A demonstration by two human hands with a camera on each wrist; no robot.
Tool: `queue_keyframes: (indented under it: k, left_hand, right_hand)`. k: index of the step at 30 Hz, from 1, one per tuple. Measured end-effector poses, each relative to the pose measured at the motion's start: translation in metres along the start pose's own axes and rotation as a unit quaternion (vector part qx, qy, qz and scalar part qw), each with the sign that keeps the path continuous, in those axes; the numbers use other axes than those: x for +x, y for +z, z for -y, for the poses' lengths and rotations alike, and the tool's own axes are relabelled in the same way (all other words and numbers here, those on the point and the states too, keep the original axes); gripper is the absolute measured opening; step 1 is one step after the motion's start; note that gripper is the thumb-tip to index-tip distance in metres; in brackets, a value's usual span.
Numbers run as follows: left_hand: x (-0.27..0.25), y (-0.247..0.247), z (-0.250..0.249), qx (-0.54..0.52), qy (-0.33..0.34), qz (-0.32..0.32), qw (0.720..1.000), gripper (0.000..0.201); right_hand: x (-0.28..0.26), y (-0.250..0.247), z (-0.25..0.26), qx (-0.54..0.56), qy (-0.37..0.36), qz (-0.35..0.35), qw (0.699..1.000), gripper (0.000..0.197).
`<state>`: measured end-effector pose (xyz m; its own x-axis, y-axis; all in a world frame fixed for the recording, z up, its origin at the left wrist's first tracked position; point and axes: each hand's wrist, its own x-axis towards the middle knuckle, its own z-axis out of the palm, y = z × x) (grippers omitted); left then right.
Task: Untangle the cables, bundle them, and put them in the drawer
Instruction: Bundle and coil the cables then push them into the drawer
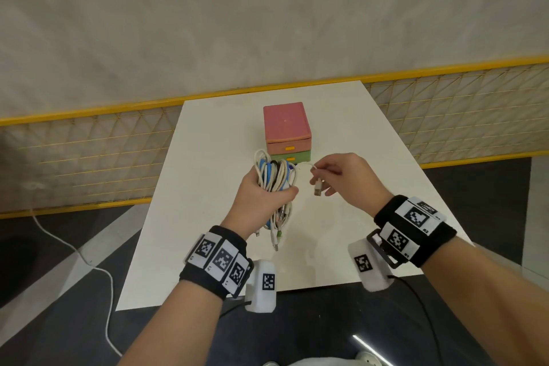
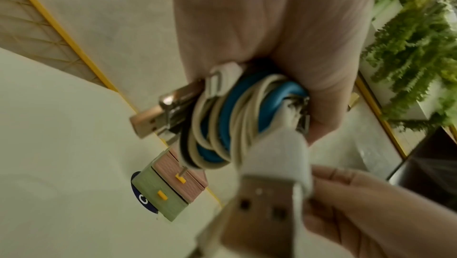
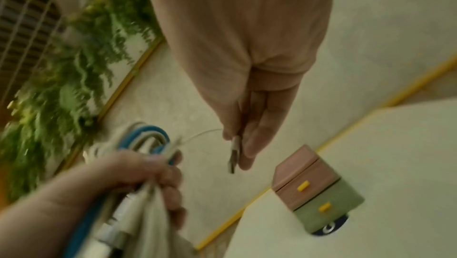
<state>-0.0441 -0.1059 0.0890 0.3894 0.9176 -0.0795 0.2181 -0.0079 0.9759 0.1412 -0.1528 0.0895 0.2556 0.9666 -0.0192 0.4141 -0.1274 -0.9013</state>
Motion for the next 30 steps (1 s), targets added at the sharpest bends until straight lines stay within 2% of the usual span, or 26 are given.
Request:
queue_keyframes:
  k: [3,9,13,15,18,20,22,24,25,27,29,30]
  left_hand:
    - [0.004,0.011,0.004,0.002,0.008,-0.010,1.000,0.034]
    - [0.017,0.031,0.006,0.003,0.000,-0.006,1.000,0.041]
    - [0.031,0.040,0.007,0.043,-0.018,0.001,0.999,0.045]
    - [0.038,0.047,0.011,0.066,-0.036,-0.007,0.997,0.044]
    - [0.047,0.057,0.014,0.109,-0.054,-0.015,0.992,0.046]
    - [0.055,0.059,0.016,0.118,-0.055,-0.030,0.991,0.043]
    - [0.064,0.054,0.018,0.148,-0.064,-0.050,0.986,0.032]
    - [0.075,0.046,0.022,0.190,-0.091,-0.050,0.976,0.034]
    - [0.082,0.041,0.025,0.215,-0.106,-0.039,0.970,0.041]
    - [0.099,0.033,0.032,0.275,-0.123,0.001,0.954,0.069]
    - [0.122,0.027,0.036,0.333,-0.126,0.050,0.933,0.096]
    - [0.134,0.024,0.036,0.358,-0.122,0.073,0.923,0.103]
  right_hand:
    - [-0.001,0.008,0.005,0.120,0.042,0.019,0.992,0.013]
    - [-0.004,0.007,0.002,0.151,0.065,0.075,0.984,0.023]
    - [-0.002,-0.013,-0.001,0.225,0.127,0.156,0.953,0.024]
    - [0.003,-0.024,-0.007,0.205,0.121,0.176,0.955,0.027]
    - [0.012,-0.039,-0.021,0.108,0.094,0.177,0.974,0.033]
    - [0.018,-0.046,-0.030,0.055,0.081,0.160,0.982,0.033]
    - [0.023,-0.051,-0.040,0.048,0.079,0.126,0.988,0.032]
    - [0.031,-0.050,-0.052,0.058,0.090,0.098,0.989,0.033]
    - [0.036,-0.047,-0.059,0.067,0.102,0.086,0.989,0.034]
    - [0.047,-0.037,-0.074,0.082,0.129,0.061,0.986,0.033]
    - [0.060,-0.023,-0.089,0.088,0.161,0.051,0.982,0.035]
    - [0.067,-0.015,-0.095,0.093,0.180,0.052,0.978,0.038]
